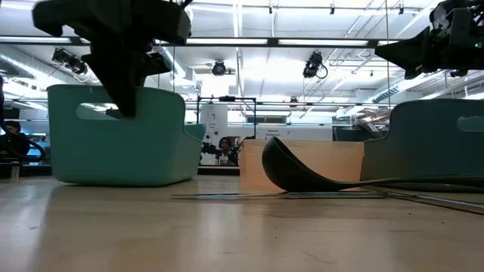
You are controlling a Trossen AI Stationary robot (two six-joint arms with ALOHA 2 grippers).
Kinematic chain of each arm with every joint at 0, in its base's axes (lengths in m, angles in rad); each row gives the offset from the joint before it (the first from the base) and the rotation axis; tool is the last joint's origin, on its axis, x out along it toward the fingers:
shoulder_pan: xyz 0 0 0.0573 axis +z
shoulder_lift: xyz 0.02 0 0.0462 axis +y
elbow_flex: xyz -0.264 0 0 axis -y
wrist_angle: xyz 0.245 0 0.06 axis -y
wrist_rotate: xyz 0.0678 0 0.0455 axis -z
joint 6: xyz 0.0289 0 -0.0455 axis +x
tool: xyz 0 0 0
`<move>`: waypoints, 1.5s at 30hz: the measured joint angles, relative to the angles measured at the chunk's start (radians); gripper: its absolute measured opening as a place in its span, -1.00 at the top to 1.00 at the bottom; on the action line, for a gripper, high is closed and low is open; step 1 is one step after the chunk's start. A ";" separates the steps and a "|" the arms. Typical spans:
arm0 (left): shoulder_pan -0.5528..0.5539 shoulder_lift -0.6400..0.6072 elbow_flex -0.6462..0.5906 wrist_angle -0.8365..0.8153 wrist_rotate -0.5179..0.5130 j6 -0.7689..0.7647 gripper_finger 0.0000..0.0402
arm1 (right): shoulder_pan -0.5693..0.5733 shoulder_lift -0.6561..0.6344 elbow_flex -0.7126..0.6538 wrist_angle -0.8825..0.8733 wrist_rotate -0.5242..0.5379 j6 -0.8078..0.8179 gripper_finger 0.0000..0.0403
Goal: Pick & Place Kitchen Items
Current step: Adjust the green bin, then put the left silver table knife into the orange bin
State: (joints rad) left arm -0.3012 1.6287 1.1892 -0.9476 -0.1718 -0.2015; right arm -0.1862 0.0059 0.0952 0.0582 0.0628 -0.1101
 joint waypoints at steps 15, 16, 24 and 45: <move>0.215 0.000 -0.003 -0.018 0.046 0.095 0.96 | 0.000 0.000 0.000 -0.008 0.000 0.000 0.95; 0.226 0.000 -0.003 -0.011 0.046 0.086 0.97 | 0.000 0.000 0.000 -0.007 0.000 0.000 0.95; 0.282 0.000 -0.004 0.024 0.034 0.139 0.92 | 0.000 0.000 0.000 -0.007 0.000 0.000 0.95; 0.256 0.000 0.058 -0.065 0.038 0.130 0.37 | 0.000 0.000 0.000 -0.007 0.000 0.000 0.95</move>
State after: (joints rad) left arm -0.0450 1.6287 1.2468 -1.0122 -0.1336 -0.0711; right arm -0.1860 0.0059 0.0952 0.0513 0.0630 -0.1101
